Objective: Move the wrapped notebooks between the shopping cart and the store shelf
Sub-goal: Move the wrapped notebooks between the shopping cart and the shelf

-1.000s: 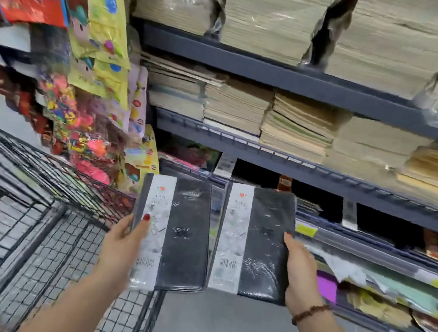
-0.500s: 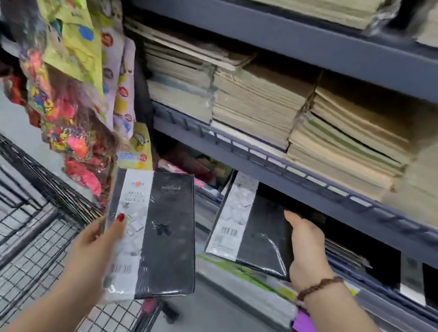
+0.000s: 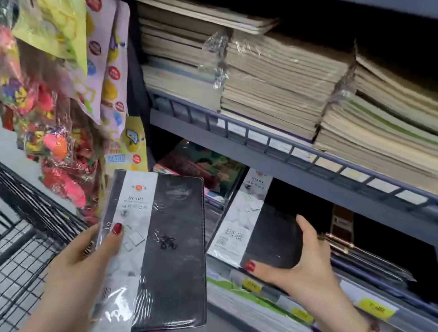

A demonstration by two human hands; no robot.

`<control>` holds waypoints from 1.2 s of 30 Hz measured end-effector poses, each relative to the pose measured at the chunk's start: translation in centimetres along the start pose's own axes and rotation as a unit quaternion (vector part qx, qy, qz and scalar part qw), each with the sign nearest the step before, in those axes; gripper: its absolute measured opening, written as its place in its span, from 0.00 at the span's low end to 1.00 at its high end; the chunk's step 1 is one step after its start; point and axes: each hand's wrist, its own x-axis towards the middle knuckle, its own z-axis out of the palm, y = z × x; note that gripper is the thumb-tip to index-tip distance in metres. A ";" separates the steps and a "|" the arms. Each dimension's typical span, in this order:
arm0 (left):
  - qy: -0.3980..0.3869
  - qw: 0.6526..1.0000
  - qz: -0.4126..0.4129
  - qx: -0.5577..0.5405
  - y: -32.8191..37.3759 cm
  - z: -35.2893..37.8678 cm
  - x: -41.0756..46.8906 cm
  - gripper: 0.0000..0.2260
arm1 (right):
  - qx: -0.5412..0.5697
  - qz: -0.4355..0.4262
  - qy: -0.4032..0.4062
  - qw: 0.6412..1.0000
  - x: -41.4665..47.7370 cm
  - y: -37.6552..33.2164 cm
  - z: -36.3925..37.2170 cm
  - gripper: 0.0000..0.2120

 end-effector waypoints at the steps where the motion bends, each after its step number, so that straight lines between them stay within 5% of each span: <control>1: 0.000 1.000 0.000 0.004 0.1 -0.1 -0.1 0.23 | -0.030 -0.006 -0.016 0.999 -0.5 0.1 0.0 0.60; 7: -0.018 0.999 0.024 0.015 0.1 -0.3 0.1 0.19 | -0.173 -0.081 0.070 0.979 -1.6 1.0 0.8 0.46; 10: -0.027 0.999 0.030 0.011 0.0 -0.3 0.1 0.20 | -0.319 -0.165 0.162 0.919 -1.2 1.2 1.1 0.33; 12: -0.032 0.999 0.029 -0.002 0.0 -0.4 0.2 0.20 | -0.324 -0.195 0.170 0.910 -0.2 0.9 1.3 0.28; 25: -0.039 0.999 0.011 -0.014 -0.5 -0.5 0.8 0.21 | -0.316 -0.164 0.141 0.924 6.0 -0.7 0.6 0.23; 36: -0.080 0.996 0.000 -0.027 -0.1 -0.5 0.8 0.15 | -0.308 -0.232 0.141 0.912 4.1 -0.1 1.0 0.24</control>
